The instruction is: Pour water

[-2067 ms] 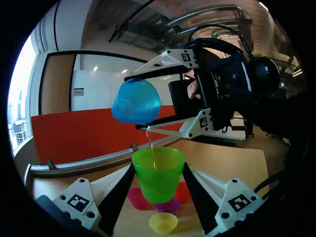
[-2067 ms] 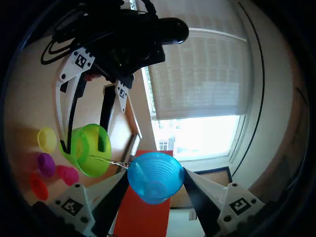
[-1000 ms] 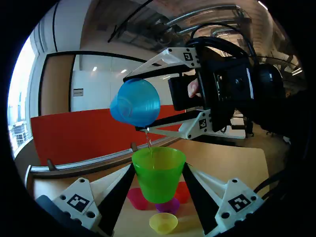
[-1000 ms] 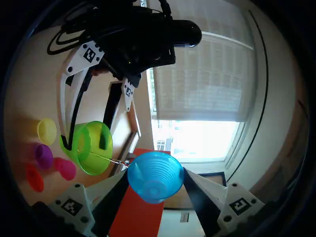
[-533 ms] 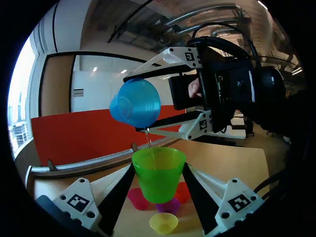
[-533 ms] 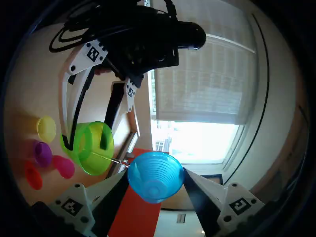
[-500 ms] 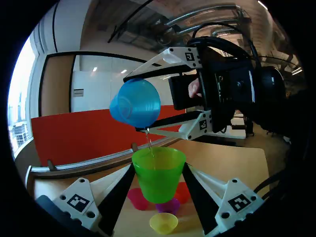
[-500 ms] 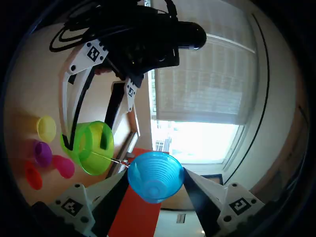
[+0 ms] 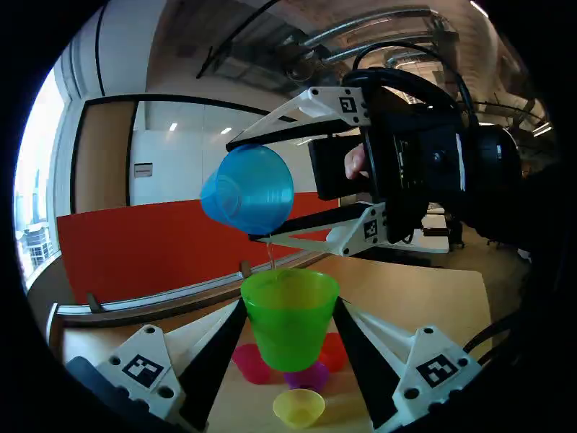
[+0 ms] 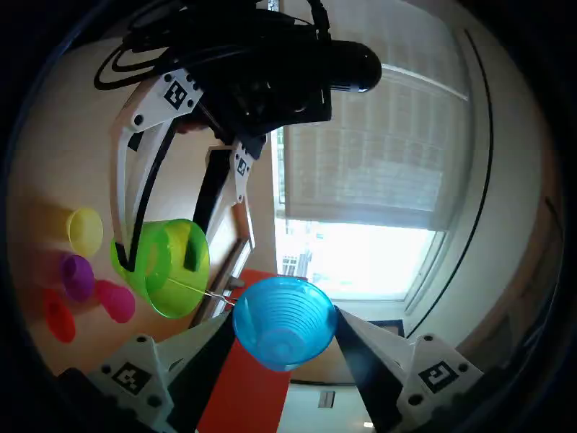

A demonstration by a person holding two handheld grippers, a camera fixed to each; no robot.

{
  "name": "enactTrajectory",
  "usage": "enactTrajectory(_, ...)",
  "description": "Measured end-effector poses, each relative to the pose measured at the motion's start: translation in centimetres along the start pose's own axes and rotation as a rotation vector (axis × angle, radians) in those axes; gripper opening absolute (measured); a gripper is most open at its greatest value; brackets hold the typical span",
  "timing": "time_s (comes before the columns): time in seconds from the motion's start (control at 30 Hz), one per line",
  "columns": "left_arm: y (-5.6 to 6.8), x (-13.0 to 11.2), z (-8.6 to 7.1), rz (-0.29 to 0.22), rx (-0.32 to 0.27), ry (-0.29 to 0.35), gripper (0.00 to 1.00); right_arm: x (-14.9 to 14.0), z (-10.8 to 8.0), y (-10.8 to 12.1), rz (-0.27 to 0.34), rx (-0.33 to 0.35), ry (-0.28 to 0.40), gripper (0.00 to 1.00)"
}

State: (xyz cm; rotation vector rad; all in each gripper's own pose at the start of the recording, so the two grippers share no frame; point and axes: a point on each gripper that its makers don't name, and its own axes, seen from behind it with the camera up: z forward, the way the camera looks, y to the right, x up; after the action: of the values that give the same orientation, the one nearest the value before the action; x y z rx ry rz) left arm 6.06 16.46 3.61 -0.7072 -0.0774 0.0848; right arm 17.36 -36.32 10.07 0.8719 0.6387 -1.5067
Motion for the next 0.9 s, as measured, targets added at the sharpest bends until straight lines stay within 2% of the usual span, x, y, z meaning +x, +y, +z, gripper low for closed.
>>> enactTrajectory(0.9,0.15,0.27,-0.01,0.004,-0.001,0.002,0.85,-0.13,-0.11,0.24,-0.012,-0.005,0.005,0.94)
